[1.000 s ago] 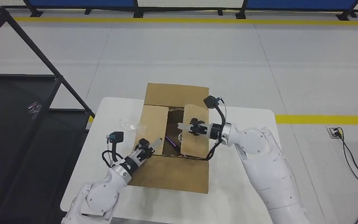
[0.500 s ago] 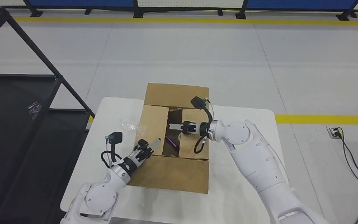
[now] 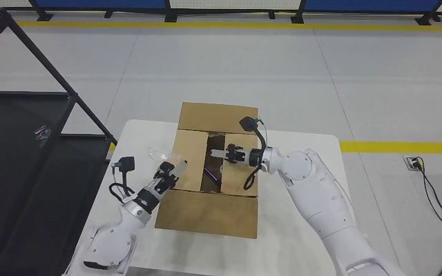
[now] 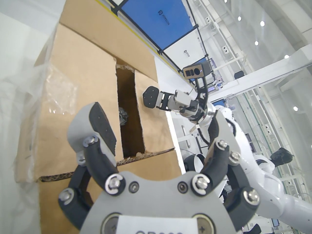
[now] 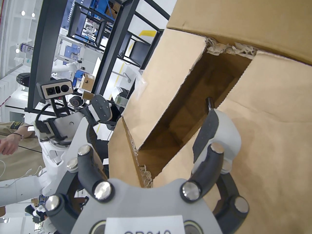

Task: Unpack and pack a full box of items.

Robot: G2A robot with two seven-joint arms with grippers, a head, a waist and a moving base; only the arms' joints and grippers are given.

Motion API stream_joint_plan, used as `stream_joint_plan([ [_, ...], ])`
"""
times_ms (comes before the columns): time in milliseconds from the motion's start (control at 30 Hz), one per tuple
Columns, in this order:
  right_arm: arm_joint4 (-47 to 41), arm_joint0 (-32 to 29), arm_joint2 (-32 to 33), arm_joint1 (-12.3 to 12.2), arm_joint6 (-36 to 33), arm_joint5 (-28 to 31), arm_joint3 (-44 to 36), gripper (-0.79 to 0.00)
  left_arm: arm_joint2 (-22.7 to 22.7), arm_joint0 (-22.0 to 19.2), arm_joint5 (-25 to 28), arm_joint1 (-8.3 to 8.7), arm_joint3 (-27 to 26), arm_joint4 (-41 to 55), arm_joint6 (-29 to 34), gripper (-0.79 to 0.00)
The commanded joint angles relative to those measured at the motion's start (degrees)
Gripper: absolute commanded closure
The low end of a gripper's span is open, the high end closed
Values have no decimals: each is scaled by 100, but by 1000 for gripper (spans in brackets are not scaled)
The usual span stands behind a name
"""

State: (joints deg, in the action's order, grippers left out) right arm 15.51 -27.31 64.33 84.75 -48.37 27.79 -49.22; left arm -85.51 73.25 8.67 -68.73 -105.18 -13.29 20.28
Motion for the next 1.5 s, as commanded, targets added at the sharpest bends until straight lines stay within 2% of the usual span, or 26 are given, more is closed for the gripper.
stream_joint_plan([
  [0,55,-141,84,-51,41,39,-243,-785,-338,70,-27,16,-61,203,-165,-785],
  [133,191,-486,286,-172,60,71,-798,-785,-1028,220,-123,54,110,564,-399,-785],
  [233,285,-783,448,-260,73,69,-1260,-785,-1383,316,-277,70,380,718,-561,-785],
  [300,395,-1004,541,-318,64,53,-1631,-785,-1463,401,-374,72,477,800,-585,-785],
  [367,648,-1240,620,-380,27,-88,-2068,-785,-1471,584,-333,68,406,1271,-214,-785],
  [400,648,-1240,620,-380,27,-88,-2068,-785,-1497,662,-338,67,335,1611,22,-785],
  [667,648,-1240,620,-380,27,-88,-2068,-785,-1497,662,-338,67,335,1611,22,-785],
  [733,644,-1279,596,-379,70,-161,-2073,-785,-1487,637,-438,69,398,1409,-128,-785],
  [800,635,-1270,556,-378,148,-257,-2046,-785,-1332,483,-565,66,551,796,-546,-785],
  [900,587,-1293,526,-389,241,-157,-2002,-785,-1002,221,-732,55,989,-249,-1168,-785],
  [967,538,-1324,548,-404,308,-94,-1980,-785,-776,77,-673,51,1322,-773,-1340,-785],
  [1067,420,-1390,615,-430,434,9,-1957,-785,-565,-57,-331,83,1786,-1884,-1623,-785],
  [1133,310,-1435,664,-448,489,92,-1945,-785,-426,-60,107,115,2046,-2752,-1926,-785],
  [1200,204,-1475,707,-467,532,180,-1942,-785,-416,-27,548,145,2245,-3061,-1971,-785],
  [1367,-41,-1518,771,-501,580,179,-1914,-785,-786,225,1493,258,2250,-3009,-1459,-785],
  [1467,-135,-1505,798,-525,543,201,-1877,-785,-1183,544,2008,370,2029,-3152,-847,-785],
])
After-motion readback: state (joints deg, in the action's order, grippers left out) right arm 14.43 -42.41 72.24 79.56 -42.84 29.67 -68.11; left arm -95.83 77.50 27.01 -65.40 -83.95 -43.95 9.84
